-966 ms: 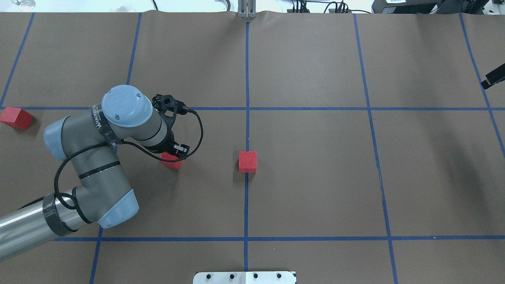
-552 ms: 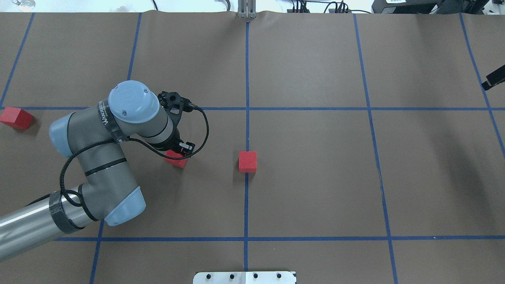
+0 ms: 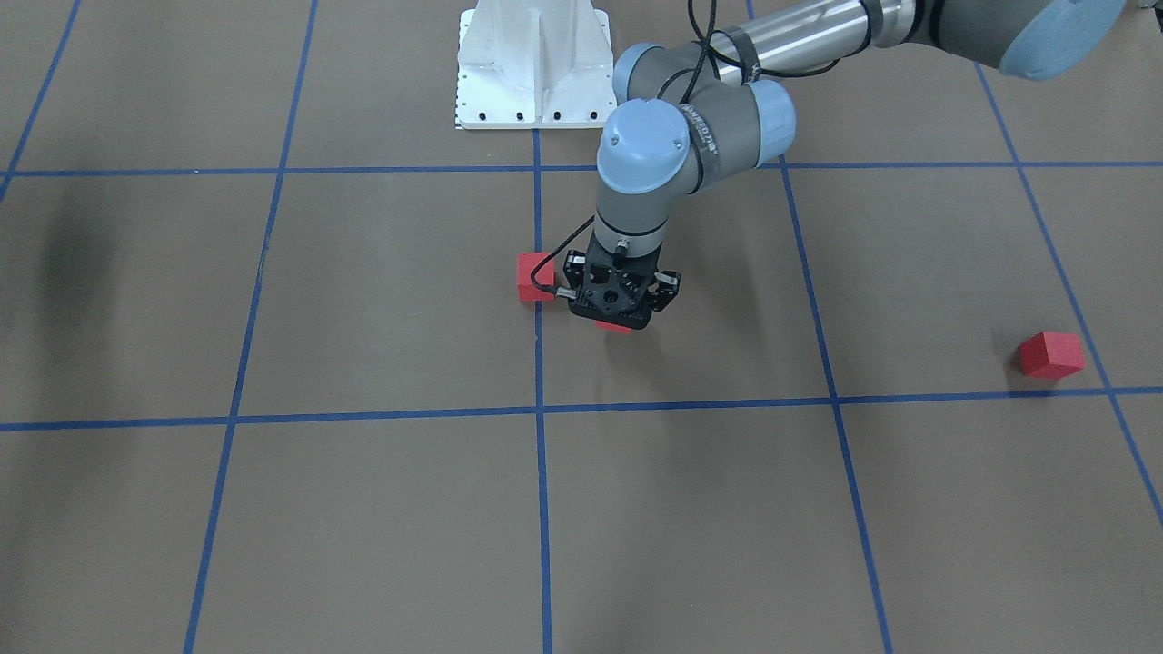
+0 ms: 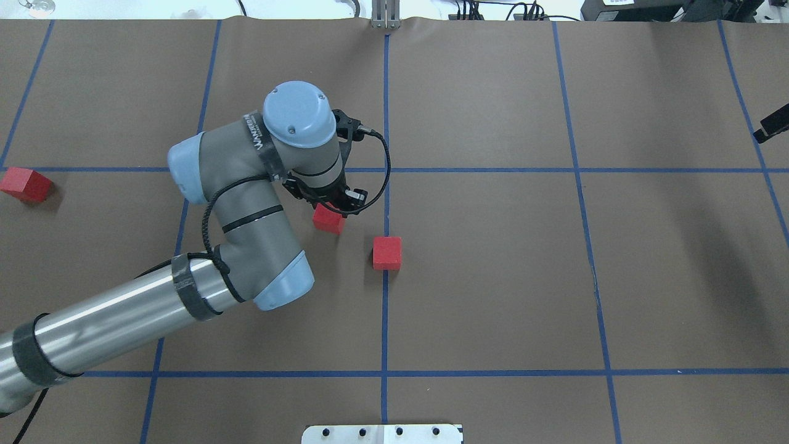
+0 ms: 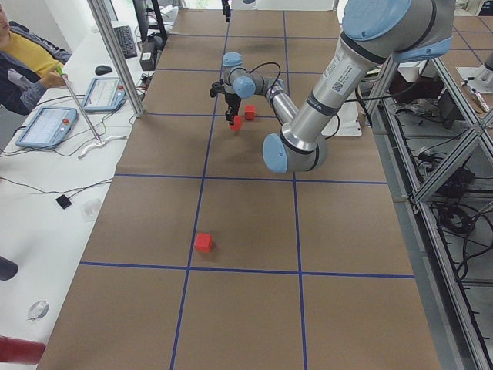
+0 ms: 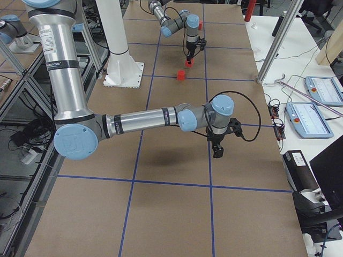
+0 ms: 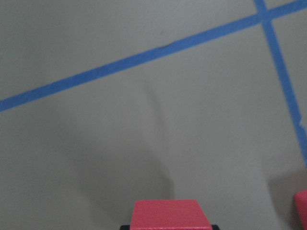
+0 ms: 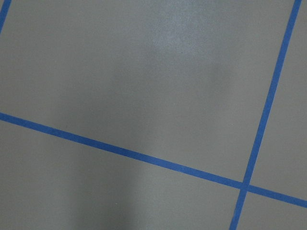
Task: Form red blocks into L shape at center
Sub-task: 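Carry the cube with the left gripper beside the center cube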
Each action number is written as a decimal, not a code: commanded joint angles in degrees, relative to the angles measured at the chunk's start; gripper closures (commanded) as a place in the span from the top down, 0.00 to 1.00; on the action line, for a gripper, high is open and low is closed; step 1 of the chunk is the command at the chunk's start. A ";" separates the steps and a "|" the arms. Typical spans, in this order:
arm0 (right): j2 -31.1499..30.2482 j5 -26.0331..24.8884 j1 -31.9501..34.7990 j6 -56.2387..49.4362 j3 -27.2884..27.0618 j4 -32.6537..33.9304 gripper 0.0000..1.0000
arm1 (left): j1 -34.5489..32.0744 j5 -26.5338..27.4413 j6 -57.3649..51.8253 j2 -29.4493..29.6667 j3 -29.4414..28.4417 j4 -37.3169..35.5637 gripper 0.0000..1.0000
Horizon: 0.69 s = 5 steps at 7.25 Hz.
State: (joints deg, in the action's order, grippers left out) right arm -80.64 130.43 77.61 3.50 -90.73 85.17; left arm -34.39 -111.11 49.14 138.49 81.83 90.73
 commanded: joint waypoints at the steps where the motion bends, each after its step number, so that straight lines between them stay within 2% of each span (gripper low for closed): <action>1: 0.13 0.00 0.00 0.01 0.03 0.00 0.99 | -0.06 -0.07 5.41 9.92 -10.52 0.58 0.11; 5: 0.30 0.00 0.00 0.10 0.03 0.00 0.99 | 2.75 -0.07 12.47 11.19 -12.05 0.32 0.14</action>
State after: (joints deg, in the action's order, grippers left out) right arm -80.40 130.43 77.61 3.59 -90.72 85.17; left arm -32.43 -111.18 60.49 149.71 69.98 91.19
